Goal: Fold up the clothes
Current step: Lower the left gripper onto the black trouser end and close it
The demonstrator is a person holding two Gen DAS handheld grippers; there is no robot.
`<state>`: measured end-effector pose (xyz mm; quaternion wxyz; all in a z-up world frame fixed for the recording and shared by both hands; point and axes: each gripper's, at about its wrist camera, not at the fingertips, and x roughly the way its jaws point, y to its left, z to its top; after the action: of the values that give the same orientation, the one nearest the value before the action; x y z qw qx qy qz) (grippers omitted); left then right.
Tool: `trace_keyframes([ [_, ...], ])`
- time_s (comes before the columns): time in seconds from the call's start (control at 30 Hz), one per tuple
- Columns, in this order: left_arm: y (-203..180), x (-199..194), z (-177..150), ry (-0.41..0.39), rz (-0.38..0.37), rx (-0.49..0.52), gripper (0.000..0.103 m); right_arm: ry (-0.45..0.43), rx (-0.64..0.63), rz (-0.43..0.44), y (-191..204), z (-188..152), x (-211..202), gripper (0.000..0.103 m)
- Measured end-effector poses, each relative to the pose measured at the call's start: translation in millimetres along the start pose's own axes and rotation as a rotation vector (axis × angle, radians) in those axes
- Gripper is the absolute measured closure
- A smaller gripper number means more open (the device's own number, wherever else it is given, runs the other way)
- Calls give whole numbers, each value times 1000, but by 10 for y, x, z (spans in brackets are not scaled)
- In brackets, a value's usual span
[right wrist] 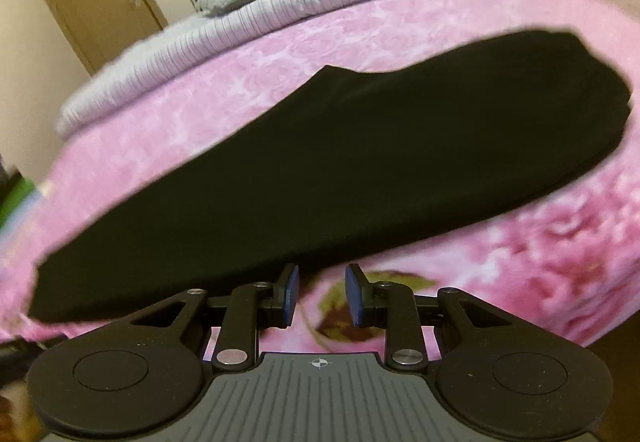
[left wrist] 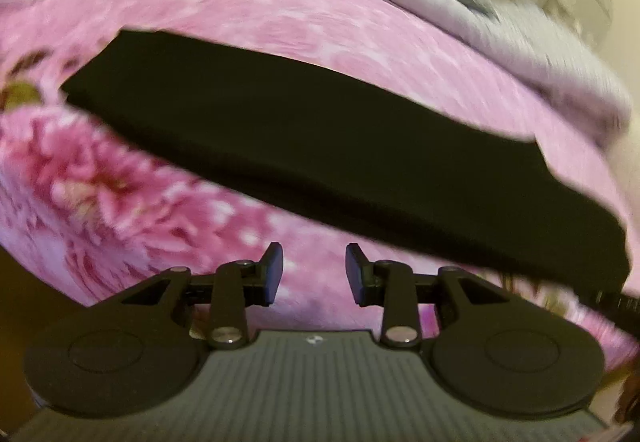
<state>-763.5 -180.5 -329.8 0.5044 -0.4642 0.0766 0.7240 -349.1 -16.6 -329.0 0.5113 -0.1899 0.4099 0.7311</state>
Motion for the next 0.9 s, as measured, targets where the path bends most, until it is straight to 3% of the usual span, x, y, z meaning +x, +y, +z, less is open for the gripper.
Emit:
trace_keyframes([
  [0.2,785,5,233,-73,-16,-273,72,32,310,277,-440,-14,137,75],
  [0.33,1269,43,388,-136,-20,-491,72,55,349,256,-469,28,272,75],
  [0.53,1629,150,395,-186,-54,-713,71,28,338,209,-383,120,357,73],
  [0.57,1671,165,379,-196,-68,-749,71,26,342,210,-384,121,361,65],
  [0.6,1693,175,370,-207,-76,-772,69,24,347,212,-385,121,364,31],
  [0.63,1710,185,363,-218,-83,-792,67,21,352,213,-386,122,367,18],
  [0.9,1578,279,419,-281,-60,-744,62,21,393,229,-446,144,384,18],
])
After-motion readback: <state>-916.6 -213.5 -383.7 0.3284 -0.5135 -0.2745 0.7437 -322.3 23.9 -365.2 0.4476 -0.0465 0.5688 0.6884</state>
